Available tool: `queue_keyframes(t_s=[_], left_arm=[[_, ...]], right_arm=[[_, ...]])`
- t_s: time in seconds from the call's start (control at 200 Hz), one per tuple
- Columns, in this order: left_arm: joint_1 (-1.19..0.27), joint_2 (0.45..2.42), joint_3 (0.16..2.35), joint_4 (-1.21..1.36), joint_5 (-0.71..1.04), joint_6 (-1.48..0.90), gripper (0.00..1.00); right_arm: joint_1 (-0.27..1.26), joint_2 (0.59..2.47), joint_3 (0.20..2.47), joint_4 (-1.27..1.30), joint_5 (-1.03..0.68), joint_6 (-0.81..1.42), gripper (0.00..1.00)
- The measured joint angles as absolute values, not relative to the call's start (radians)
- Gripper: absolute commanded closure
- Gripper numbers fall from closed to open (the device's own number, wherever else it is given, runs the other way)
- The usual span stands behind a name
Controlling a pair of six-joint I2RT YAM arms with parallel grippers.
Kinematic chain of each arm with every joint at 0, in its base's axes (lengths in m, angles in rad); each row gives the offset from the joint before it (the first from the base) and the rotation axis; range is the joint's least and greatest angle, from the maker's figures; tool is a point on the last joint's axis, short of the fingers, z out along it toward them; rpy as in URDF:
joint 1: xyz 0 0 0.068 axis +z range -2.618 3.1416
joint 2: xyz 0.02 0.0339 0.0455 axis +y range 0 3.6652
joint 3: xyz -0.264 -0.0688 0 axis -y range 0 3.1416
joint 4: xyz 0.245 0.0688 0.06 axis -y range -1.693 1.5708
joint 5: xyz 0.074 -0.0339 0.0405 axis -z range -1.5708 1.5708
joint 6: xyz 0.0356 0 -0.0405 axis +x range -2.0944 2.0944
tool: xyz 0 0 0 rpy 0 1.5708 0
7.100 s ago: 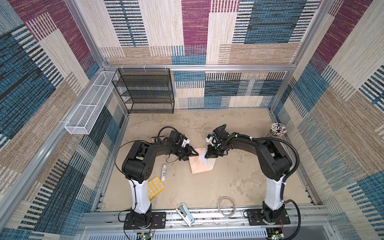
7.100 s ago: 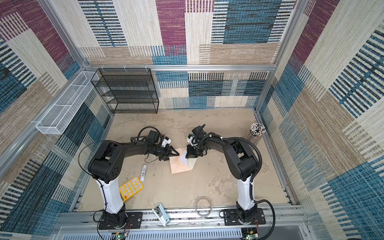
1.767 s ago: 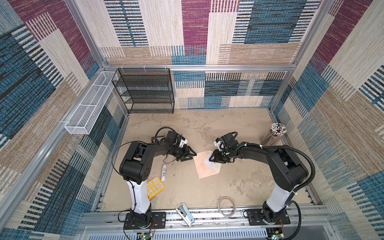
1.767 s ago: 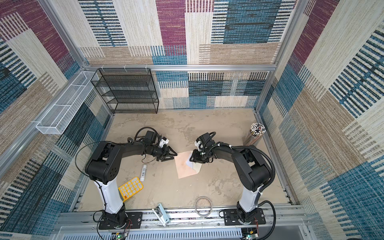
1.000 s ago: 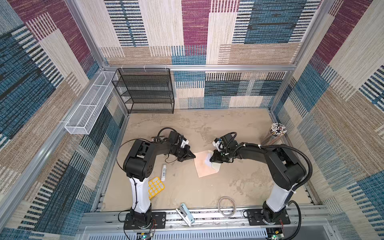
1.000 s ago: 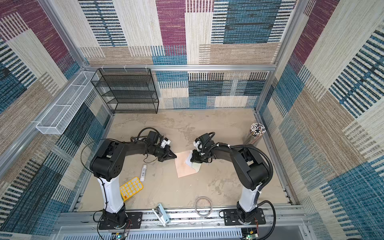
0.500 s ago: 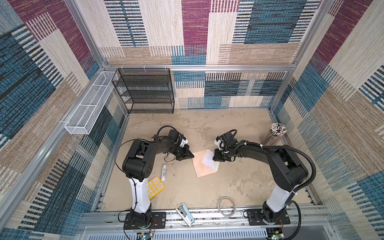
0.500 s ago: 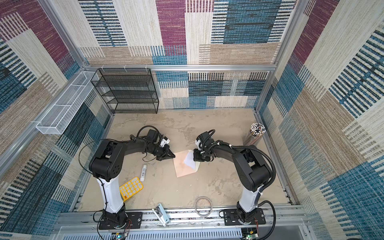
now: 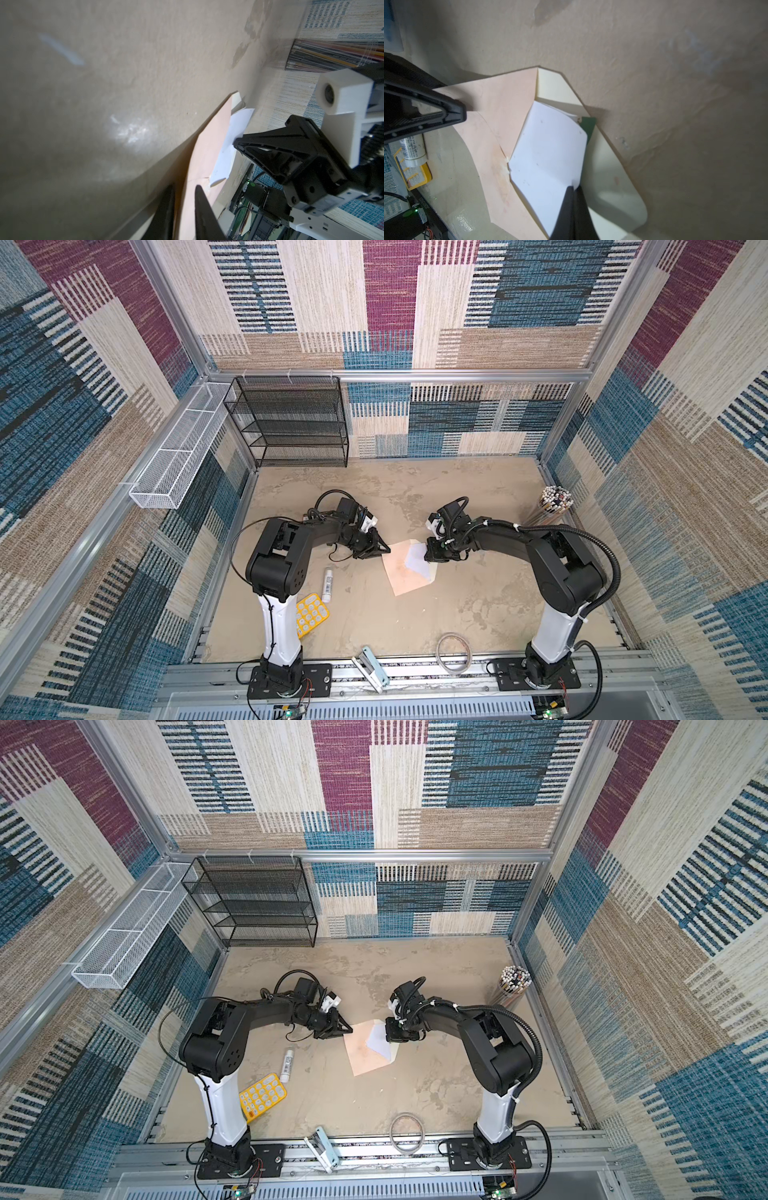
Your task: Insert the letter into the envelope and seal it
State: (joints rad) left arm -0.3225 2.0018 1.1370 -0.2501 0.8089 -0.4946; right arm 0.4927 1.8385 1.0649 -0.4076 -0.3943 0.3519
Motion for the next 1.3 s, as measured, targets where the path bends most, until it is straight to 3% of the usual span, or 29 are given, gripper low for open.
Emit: queue_keyframes(t_s=[0.125,0.316,0.621,0.771,1.302], left_arm=[[-0.323,2.010,1.137,-0.246,0.814,-0.495,0.90],[-0.323,2.027,1.155,-0.239,0.818,-0.495,0.88],[-0.323,2.047,1.155,-0.170,0.881,-0.506,0.66],[-0.323,2.055,1.156,-0.126,0.911,-0.527,0.63],[-0.328,2.146,1.282,-0.150,0.943,-0.539,0.71]], right_arm=[[0.494,1.851,1.078,-0.408,-0.410,0.348,1.00],[0.496,1.860,1.089,-0.409,-0.417,0.339,1.00],[0.496,1.860,1.089,-0.409,-0.420,0.332,1.00],[0.496,1.860,1.087,-0.409,-0.430,0.325,1.00],[0.496,1.858,1.085,-0.412,-0.480,0.298,1.00]])
